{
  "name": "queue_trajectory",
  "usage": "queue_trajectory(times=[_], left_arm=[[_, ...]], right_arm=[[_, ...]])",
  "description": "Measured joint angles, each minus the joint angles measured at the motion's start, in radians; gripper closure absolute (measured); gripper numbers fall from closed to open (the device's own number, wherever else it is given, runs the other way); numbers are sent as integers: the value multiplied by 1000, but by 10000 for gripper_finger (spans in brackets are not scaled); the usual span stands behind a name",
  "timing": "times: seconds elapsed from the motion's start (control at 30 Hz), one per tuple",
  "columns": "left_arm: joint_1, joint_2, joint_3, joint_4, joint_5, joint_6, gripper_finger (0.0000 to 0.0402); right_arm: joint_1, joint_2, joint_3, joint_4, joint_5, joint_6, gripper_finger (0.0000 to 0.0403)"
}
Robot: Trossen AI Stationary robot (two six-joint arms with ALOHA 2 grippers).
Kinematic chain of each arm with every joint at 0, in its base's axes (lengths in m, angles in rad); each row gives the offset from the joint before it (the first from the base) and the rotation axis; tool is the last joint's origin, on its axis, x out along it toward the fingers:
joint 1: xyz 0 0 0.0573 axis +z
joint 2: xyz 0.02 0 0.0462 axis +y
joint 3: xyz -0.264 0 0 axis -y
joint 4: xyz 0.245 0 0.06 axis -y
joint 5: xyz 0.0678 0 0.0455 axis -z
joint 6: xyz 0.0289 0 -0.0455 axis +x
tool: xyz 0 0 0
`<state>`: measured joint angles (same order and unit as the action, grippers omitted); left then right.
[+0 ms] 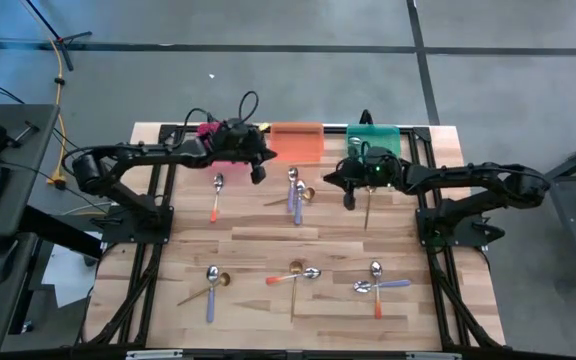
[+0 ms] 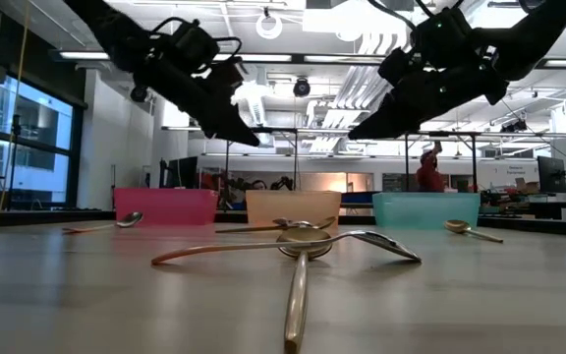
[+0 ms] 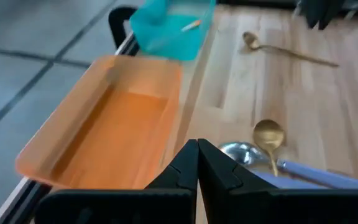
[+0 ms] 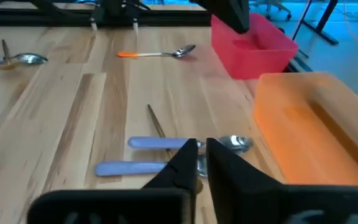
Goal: Sort silverware by color (type)
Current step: Put the top left light violet spoon into the orange bin
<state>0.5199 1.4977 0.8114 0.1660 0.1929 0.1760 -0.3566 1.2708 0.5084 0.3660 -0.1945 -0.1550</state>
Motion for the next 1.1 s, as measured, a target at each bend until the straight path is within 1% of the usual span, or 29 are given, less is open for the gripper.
queue_trajectory(times=[0.13, 0.27, 0.37, 0.47, 0.53, 0.63, 0.77, 0.83, 0.93, 1.0, 1.1], left_arm=[[-25, -16, -136, 216, 13, -43, 400], [-68, -47, -264, 386, 14, -86, 401], [-109, -68, -356, 509, 10, -126, 401], [-150, -87, -432, 617, 9, -146, 401], [-172, -98, -468, 652, 8, -147, 401], [-201, -119, -504, 657, -2, -147, 401], [-237, -138, -542, 655, -61, -146, 401], [-252, -143, -560, 656, -80, -141, 401], [-277, -142, -584, 656, -121, -140, 401], [-290, -142, -596, 657, -135, -140, 401], [-310, -142, -615, 670, -148, -139, 401]], right_arm=[[56, 49, 14, 10, 68, 0, 339], [82, 145, 88, 7, 75, -21, 301], [89, 239, 176, -72, 75, -91, 284], [89, 336, 298, -211, 75, -182, 279], [89, 399, 394, -340, 76, -258, 279], [89, 489, 542, -514, 80, -341, 279], [106, 596, 693, -679, 113, -358, 279], [126, 631, 729, -719, 152, -360, 276], [166, 658, 741, -719, 222, -406, 262], [190, 662, 741, -711, 267, -429, 245], [219, 661, 741, -701, 297, -447, 216]])
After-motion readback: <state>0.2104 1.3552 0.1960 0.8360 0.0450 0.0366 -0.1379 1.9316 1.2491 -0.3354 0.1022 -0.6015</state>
